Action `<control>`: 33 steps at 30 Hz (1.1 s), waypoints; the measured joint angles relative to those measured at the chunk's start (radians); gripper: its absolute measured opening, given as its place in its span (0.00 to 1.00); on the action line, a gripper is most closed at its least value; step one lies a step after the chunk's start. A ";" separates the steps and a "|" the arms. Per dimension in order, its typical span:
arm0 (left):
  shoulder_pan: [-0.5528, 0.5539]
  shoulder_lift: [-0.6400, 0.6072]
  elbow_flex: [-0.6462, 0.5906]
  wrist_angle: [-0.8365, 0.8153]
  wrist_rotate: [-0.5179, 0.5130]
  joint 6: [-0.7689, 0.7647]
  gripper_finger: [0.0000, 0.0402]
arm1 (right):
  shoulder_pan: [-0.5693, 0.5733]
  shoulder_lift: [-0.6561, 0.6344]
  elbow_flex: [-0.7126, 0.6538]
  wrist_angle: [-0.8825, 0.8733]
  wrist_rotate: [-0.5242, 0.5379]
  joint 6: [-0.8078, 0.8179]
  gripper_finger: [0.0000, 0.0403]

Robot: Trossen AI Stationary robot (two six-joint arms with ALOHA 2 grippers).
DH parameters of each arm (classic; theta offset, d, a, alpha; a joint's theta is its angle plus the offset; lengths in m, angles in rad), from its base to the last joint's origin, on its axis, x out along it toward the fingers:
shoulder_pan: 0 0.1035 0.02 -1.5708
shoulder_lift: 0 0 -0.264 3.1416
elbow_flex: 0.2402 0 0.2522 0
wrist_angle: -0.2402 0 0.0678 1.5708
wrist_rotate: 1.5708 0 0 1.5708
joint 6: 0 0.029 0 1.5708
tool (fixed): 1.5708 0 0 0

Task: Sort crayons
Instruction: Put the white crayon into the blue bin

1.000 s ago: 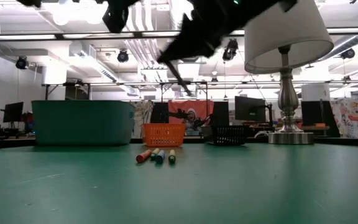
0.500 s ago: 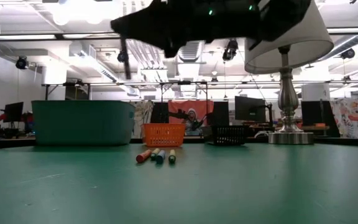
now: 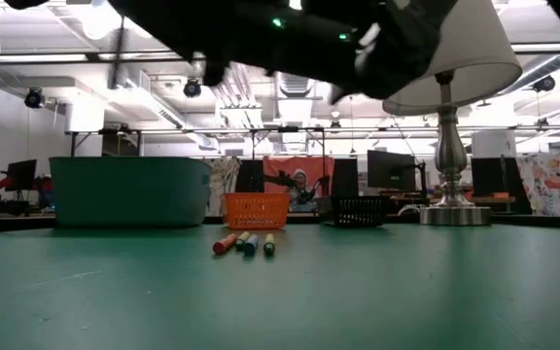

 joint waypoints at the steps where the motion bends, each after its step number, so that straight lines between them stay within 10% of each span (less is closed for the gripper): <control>1: -0.001 -0.002 0.000 -0.012 -0.002 -0.005 0.21 | 0.000 0.021 0.030 0.011 -0.036 0.002 0.04; 33: -0.004 -0.012 0.178 -0.168 -0.246 0.209 0.21 | -0.007 0.517 0.802 -0.006 -0.171 0.143 0.04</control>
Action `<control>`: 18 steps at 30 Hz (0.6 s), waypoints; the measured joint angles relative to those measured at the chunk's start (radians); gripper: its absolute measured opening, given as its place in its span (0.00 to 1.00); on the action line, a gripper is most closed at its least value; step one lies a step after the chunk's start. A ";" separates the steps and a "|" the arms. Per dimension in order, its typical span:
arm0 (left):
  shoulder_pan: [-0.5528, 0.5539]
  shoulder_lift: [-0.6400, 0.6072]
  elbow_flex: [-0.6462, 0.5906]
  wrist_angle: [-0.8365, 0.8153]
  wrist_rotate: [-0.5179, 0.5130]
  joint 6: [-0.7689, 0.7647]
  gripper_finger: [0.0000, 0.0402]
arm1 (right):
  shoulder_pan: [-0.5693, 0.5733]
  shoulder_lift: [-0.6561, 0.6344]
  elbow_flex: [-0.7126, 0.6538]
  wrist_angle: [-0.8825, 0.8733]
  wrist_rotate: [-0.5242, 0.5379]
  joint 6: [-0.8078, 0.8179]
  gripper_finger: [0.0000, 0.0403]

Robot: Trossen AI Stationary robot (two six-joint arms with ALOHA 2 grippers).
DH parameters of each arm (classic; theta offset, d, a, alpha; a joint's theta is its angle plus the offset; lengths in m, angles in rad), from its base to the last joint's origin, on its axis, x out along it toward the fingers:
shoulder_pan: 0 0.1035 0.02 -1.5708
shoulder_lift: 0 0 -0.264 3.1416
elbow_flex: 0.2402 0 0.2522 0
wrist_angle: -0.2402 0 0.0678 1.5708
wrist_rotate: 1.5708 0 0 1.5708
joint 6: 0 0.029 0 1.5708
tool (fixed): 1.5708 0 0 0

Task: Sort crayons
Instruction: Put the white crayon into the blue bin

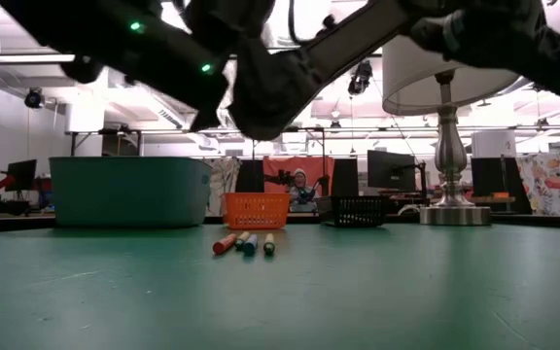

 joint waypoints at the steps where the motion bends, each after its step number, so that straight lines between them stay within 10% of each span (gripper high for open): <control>1: 0.000 0.000 0.011 0.000 0.000 0.007 0.21 | 0.000 0.021 0.033 -0.003 0.000 0.014 0.04; 18: -0.001 0.000 0.024 -0.006 -0.001 0.043 0.21 | 0.003 0.149 0.270 -0.184 0.004 -0.003 0.04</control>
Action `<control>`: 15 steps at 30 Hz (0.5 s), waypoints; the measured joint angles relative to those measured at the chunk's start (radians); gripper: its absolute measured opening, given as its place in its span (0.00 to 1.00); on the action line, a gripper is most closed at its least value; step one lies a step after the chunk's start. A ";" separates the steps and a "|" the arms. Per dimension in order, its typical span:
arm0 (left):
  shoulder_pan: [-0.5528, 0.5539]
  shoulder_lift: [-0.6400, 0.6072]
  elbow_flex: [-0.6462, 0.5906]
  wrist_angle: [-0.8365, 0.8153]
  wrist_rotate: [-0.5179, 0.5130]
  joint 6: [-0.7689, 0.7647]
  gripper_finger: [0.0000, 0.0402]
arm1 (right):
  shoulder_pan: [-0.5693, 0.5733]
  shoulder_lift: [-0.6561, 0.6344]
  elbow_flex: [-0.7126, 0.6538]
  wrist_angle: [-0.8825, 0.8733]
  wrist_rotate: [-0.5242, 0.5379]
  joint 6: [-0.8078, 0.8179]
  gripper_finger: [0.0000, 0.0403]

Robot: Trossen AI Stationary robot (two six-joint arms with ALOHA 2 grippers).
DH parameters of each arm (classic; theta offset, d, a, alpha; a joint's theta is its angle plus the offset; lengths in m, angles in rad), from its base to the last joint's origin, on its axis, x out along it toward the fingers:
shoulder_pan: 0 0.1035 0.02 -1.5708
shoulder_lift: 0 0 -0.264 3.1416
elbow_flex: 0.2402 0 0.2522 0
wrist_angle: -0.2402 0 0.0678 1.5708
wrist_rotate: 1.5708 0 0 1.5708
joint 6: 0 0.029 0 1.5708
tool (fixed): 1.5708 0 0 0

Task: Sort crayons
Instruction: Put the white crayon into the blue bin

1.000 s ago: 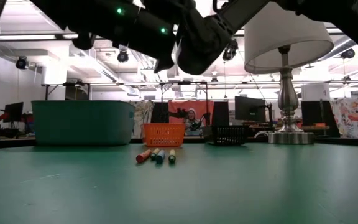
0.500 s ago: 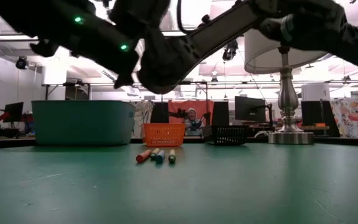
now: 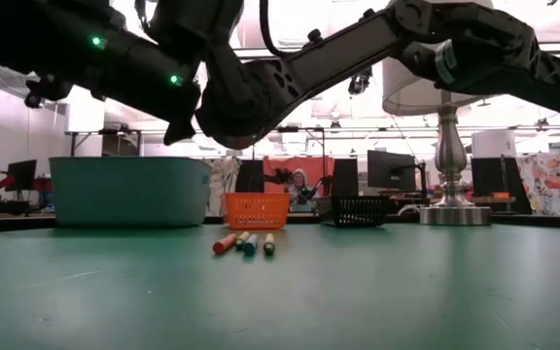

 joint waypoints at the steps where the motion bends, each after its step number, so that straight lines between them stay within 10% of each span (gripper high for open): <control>1: 0.000 0.000 0.000 0.001 0.000 0.000 0.21 | 0.000 0.000 0.000 0.000 0.000 0.000 0.04; 15: 0.000 0.000 -0.001 0.001 0.000 -0.005 0.21 | 0.007 0.000 0.000 -0.070 0.000 0.006 0.06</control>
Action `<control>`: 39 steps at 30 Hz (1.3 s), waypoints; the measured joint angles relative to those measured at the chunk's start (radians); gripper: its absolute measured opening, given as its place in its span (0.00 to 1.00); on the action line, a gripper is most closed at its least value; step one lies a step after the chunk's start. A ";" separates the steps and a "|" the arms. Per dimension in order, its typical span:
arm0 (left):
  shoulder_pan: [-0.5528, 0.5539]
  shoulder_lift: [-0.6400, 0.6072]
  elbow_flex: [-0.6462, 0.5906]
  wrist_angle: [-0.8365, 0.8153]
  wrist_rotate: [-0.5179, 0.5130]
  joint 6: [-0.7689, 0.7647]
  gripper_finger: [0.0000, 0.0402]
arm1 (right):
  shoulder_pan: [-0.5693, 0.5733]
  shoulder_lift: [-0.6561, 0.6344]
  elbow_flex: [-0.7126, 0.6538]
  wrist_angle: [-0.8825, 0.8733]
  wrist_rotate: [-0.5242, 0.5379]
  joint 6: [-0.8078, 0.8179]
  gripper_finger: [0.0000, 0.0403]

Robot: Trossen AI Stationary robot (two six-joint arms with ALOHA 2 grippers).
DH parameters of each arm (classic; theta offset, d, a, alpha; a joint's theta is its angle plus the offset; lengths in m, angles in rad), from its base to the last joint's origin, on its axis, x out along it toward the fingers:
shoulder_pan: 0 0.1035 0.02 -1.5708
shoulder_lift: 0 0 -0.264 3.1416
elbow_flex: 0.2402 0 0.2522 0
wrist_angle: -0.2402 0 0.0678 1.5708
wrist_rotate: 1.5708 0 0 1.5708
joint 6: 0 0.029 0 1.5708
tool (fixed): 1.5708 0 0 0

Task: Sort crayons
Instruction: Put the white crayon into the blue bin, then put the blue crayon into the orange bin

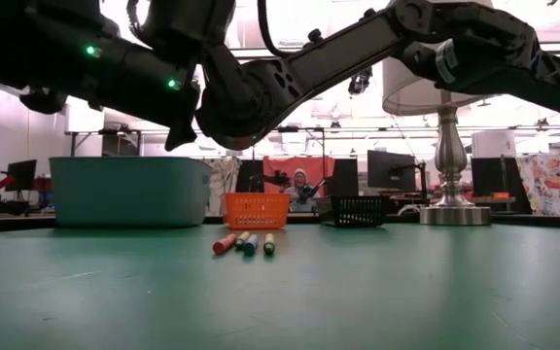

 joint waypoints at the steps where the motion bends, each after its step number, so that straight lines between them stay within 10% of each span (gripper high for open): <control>1: 0.000 0.000 0.000 0.000 0.000 0.000 0.21 | 0.000 0.000 0.000 0.000 0.000 0.000 0.07; 30: 0.000 0.056 0.000 0.008 0.000 0.004 0.21 | 0.004 -0.017 0.000 -0.131 0.077 -0.045 0.32; 39: 0.000 0.059 0.001 0.005 0.001 0.026 0.21 | -0.041 -0.255 0.000 -0.733 0.079 -0.134 0.33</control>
